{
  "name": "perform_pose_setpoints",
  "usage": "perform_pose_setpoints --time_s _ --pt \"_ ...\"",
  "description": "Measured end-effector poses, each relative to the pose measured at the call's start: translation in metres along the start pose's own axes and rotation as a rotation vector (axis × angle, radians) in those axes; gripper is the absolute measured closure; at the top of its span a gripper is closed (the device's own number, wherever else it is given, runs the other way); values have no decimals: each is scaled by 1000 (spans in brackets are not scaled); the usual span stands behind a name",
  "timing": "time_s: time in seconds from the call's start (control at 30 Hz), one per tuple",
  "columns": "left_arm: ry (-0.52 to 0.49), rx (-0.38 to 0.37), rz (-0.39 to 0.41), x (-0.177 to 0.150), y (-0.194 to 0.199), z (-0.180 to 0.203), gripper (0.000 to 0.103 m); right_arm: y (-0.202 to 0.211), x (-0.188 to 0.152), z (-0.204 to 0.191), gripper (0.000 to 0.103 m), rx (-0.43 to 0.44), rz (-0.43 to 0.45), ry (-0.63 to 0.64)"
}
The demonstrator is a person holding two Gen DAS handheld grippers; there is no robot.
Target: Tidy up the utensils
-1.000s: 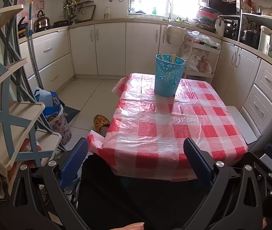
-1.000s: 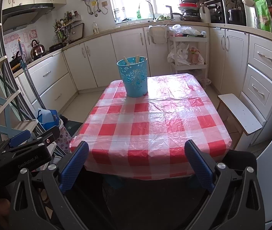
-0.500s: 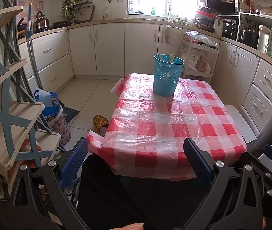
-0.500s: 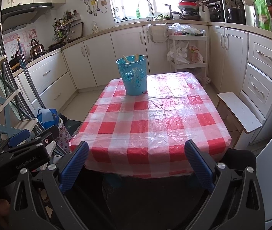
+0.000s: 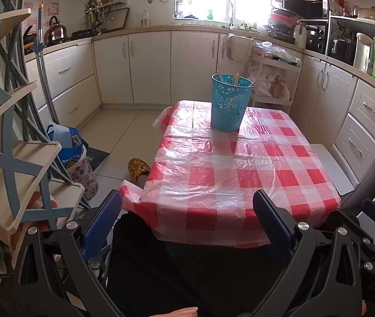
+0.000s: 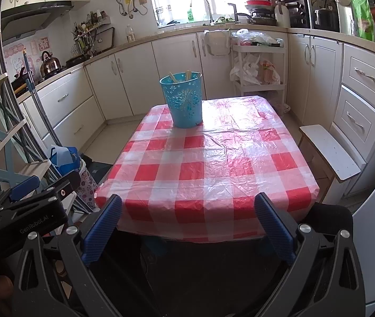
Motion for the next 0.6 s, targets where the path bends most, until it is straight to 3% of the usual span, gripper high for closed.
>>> perform_pose_setpoints --time_s 0.6 --pt "-29 2 5 0 0 1 8 -1 -2 -2 7 1 -4 5"
Point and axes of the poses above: each gripper's, at about its wrist camera, not at the fingertips, and y roughly against the way its jaws point, z to its right, x to its top, the point moved 8 cm from there along -y, roughly the way its jaws point, and after that the axes turned 13 degrees about z, right-handed, at the moved point
